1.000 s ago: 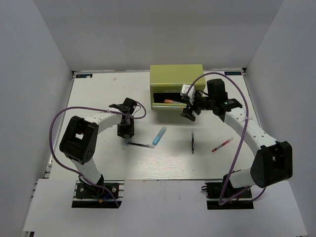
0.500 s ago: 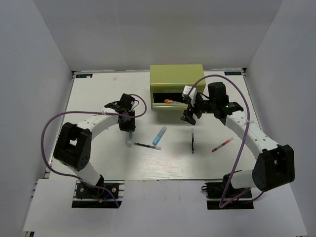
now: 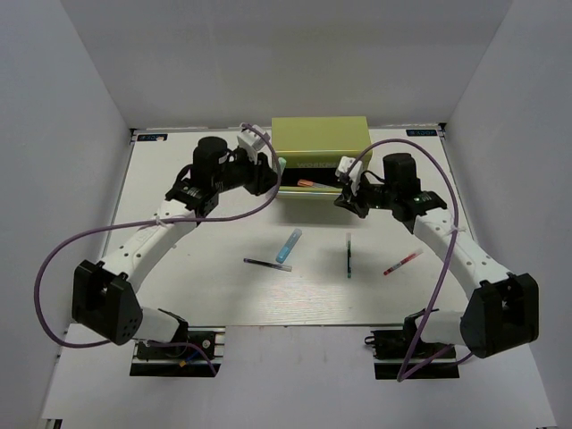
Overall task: Sort the stationery into containers
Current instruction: Place the pen in the drawer, then pick up the pen from the center of the board.
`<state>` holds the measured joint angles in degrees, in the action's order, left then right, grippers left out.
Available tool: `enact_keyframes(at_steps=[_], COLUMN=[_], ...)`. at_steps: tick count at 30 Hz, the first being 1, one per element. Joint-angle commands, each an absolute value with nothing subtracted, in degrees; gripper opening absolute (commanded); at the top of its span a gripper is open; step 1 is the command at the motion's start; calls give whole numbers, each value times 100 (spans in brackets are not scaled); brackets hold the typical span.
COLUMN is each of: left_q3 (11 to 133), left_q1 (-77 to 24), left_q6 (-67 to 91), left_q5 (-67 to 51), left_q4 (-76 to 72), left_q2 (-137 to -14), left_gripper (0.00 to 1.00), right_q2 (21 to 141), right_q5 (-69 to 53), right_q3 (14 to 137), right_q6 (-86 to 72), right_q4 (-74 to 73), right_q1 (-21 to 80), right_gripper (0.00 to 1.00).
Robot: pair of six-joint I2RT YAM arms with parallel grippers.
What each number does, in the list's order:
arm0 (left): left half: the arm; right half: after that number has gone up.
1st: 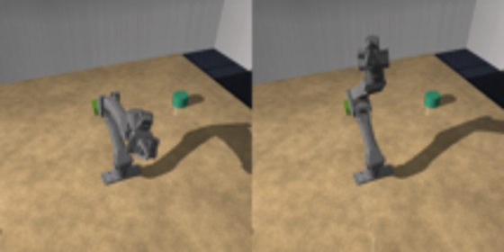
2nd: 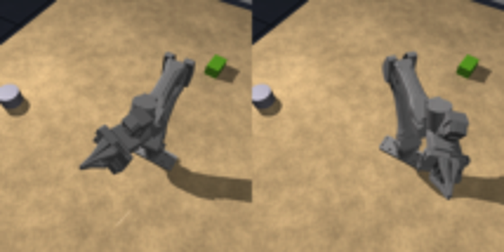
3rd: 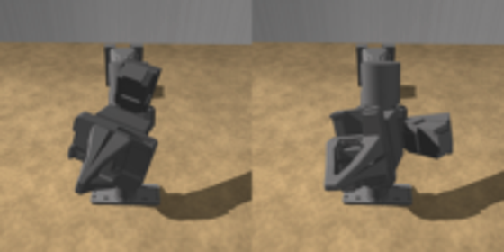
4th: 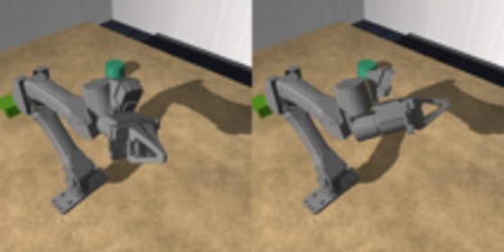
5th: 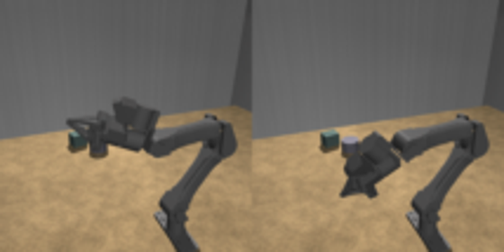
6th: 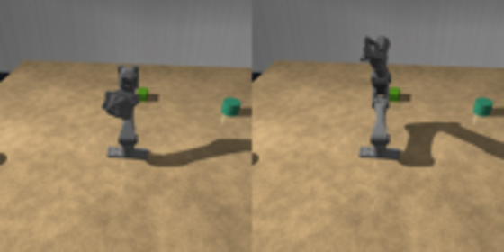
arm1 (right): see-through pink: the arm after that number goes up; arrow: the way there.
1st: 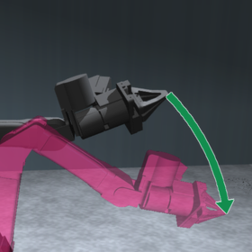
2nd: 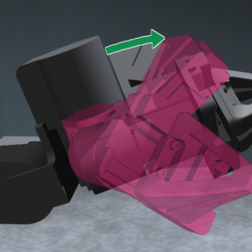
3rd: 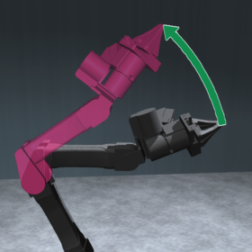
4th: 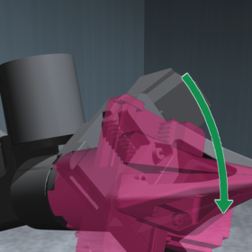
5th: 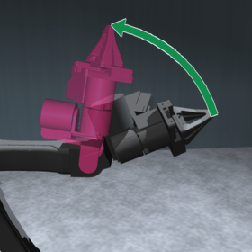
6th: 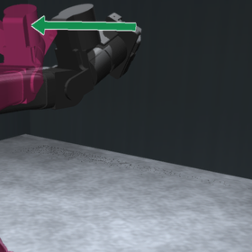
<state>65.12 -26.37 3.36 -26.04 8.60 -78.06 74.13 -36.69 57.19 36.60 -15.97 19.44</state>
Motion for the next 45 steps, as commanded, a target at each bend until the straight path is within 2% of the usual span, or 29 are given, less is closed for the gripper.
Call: enact_keyframes(at_steps=[1, 9, 17, 19, 20, 21, 22, 23, 25, 26, 28, 29, 35, 40, 42, 43, 45], left_q3=[6907, 7689, 8060, 8060, 8060, 8060, 8060, 8060, 8060, 8060, 8129, 8130, 8394, 8122, 7658, 7490, 6973], left_q1=[-2637, -2873, -3129, -3199, -3251, -3304, -3305, -3366, -3366, -3418, -3419, -3419, -3472, -3341, -3340, -3340, -3287], left_q6=[-466, -1124, -1467, -1537, -1538, -1590, -1591, -1591, -1591, -1591, -1591, -1591, -1188, 305, 850, 1322, 1973], left_q5=[-3383, -3691, -3340, -3209, -3095, -3024, -2910, -2831, -2682, -2620, -2514, -2444, -2268, -1592, -1048, -802, -336], left_q4=[89, -773, -650, -589, -589, -511, -510, -510, -510, -510, -510, -510, -440, 166, 577, 754, 1288], left_q2=[-8094, -9184, -9870, -10001, -10002, -10002, -10054, -10055, -10055, -10055, -10055, -10107, -9889, -9177, -8670, -8492, -8028], left_gripper=[16, 14, 16, 22, 31, 35, 40, 49, 54, 58, 62, 76, 78, 81, 85, 92, 98], right_q2=[7198, 6891, 6750, 6750, 6750, 6733, 6741, 6724, 6750, 6767, 6794, 6794, 6969, 7347, 7705, 7795, 8268], right_q5=[-3832, -3709, -3726, -3744, -3744, -3762, -3797, -3858, -3989, -4016, -4113, -4200, -4745, -5317, -5291, -5230, -5107], right_q3=[5652, 5362, 5256, 5256, 5238, 5230, 5238, 5238, 5229, 5238, 5238, 5256, 5387, 5519, 5668, 5817, 6185], right_q6=[3604, 3542, 3463, 3454, 3463, 3489, 3489, 3585, 3673, 3735, 3805, 3832, 4937, 7711, 8145, 8835, 9557], right_q4=[-1380, -1222, -1187, -1160, -1169, -1143, -1186, -1221, -1283, -1327, -1371, -1423, -2134, -3110, -3479, -3594, -4068], right_q1=[1890, 1740, 1626, 1591, 1573, 1591, 1591, 1591, 1582, 1591, 1582, 1599, 1600, 1661, 1766, 1801, 1994], right_gripper=[0, 0, 0, 4, 8, 15, 31, 37, 47, 50, 51, 53, 55, 53, 53, 53, 53])
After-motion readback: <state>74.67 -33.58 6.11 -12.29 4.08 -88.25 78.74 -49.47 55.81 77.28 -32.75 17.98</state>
